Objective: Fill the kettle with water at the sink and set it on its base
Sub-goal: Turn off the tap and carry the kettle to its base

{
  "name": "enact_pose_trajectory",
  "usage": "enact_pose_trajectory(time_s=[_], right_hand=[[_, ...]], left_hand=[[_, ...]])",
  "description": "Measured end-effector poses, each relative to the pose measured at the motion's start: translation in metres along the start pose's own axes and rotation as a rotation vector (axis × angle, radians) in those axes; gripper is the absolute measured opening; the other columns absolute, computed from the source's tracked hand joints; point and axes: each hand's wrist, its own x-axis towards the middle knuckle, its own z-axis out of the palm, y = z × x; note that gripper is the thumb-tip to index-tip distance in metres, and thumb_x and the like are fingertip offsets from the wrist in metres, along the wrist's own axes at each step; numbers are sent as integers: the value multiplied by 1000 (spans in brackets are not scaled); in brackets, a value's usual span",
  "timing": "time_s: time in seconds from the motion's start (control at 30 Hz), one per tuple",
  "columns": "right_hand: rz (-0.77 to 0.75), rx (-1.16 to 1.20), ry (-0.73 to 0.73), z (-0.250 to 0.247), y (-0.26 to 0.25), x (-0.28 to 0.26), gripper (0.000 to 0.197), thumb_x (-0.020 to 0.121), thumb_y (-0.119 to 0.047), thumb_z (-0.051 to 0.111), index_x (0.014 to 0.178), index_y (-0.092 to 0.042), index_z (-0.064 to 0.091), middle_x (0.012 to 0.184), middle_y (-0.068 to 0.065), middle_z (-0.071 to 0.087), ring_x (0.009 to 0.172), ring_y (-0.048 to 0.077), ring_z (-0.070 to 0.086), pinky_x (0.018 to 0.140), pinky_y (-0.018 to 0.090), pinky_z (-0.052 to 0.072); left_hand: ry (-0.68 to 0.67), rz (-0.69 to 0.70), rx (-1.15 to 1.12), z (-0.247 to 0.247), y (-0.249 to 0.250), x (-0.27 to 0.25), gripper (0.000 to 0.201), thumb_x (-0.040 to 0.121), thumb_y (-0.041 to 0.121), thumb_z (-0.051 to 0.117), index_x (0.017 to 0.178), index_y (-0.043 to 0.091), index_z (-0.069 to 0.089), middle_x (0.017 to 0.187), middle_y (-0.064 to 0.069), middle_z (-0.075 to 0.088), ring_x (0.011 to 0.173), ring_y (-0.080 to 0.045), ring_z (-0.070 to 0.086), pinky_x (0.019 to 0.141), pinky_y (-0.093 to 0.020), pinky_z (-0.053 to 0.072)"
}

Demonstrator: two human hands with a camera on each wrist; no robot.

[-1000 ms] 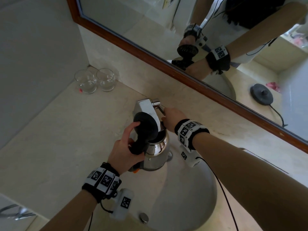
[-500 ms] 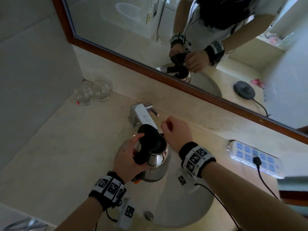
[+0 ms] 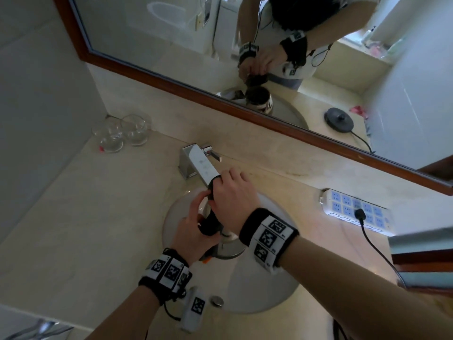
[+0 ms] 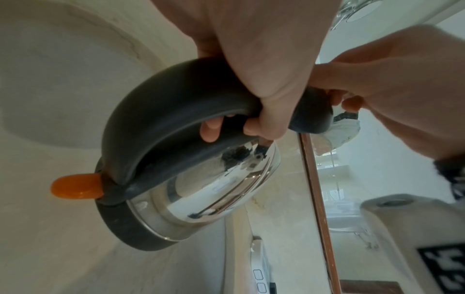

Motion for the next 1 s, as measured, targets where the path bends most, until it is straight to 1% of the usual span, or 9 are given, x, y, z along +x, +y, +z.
enact_pose_trajectory(time_s=[0.1, 0.23, 0.4, 0.53, 0.63, 0.67, 0.73, 0.8, 1.0], right_hand=[[95, 70, -92, 5, 13, 7, 28, 89, -34, 51, 98, -10, 63, 101, 10, 66, 96, 30, 58, 83, 38, 45], [175, 312, -184, 24, 34, 7, 33, 98, -34, 39, 103, -6, 56, 106, 13, 62, 101, 30, 58, 81, 35, 46], [176, 397, -187, 33, 46, 8, 30, 99, -29, 38, 101, -4, 55, 101, 14, 61, 94, 31, 58, 77, 33, 44], [190, 460, -176, 16, 58, 17, 28, 95, -29, 46, 106, -8, 61, 109, 11, 59, 101, 28, 56, 83, 35, 48], [267, 623, 115, 0, 52, -16, 14, 88, -22, 53, 85, -12, 62, 88, 3, 59, 77, 18, 55, 68, 27, 50], [394, 703, 129, -13, 47, -64, 15, 88, -22, 53, 75, -16, 60, 76, -1, 57, 66, 14, 52, 60, 22, 45], [410, 845, -164, 5, 23, -92, 19, 88, -22, 54, 70, -23, 60, 68, -8, 55, 57, 10, 50, 55, 18, 42], [418, 1043, -364, 25, 3, -110, 11, 89, -19, 56, 90, -26, 64, 87, -13, 61, 64, 10, 60, 58, 19, 51], [514, 1520, -313, 39, -12, -103, 30, 90, 0, 58, 118, -9, 55, 115, 2, 59, 87, 28, 70, 75, 42, 61]], left_hand=[[-2, -4, -60, 6, -3, 0, 70, 61, 38, 77, 119, 46, 39, 62, -3, 66, 54, -13, 65, 47, -29, 53], [-1, 78, -41, 10, 1, 4, 63, 65, 30, 80, 103, 53, 35, 52, 8, 57, 45, -3, 58, 41, -8, 38], [8, 90, 3, 15, -2, 10, 67, 68, 15, 83, 103, 50, 37, 54, 6, 58, 48, -3, 58, 42, -8, 40], [20, 80, 47, 11, 6, 26, 63, 68, 15, 84, 111, 33, 43, 56, 7, 57, 49, 1, 57, 43, -5, 37], [44, 97, 43, 4, 14, 30, 63, 69, 18, 85, 107, 40, 40, 58, 2, 60, 50, 0, 59, 42, -6, 40], [-52, 173, 90, 7, 36, 18, 66, 69, 19, 85, 106, 46, 37, 59, 1, 62, 51, -1, 60, 42, -7, 41], [-50, 184, 115, 4, 38, 15, 67, 69, 19, 85, 106, 46, 37, 60, 1, 63, 53, -1, 62, 42, -7, 42], [-72, 187, 117, 6, 45, 13, 64, 69, 19, 85, 111, 39, 40, 61, 0, 66, 52, -5, 64, 44, -7, 44], [-65, 220, 137, 5, 60, 11, 64, 69, 15, 82, 116, 33, 42, 69, -1, 68, 57, -7, 63, 50, -6, 45]])
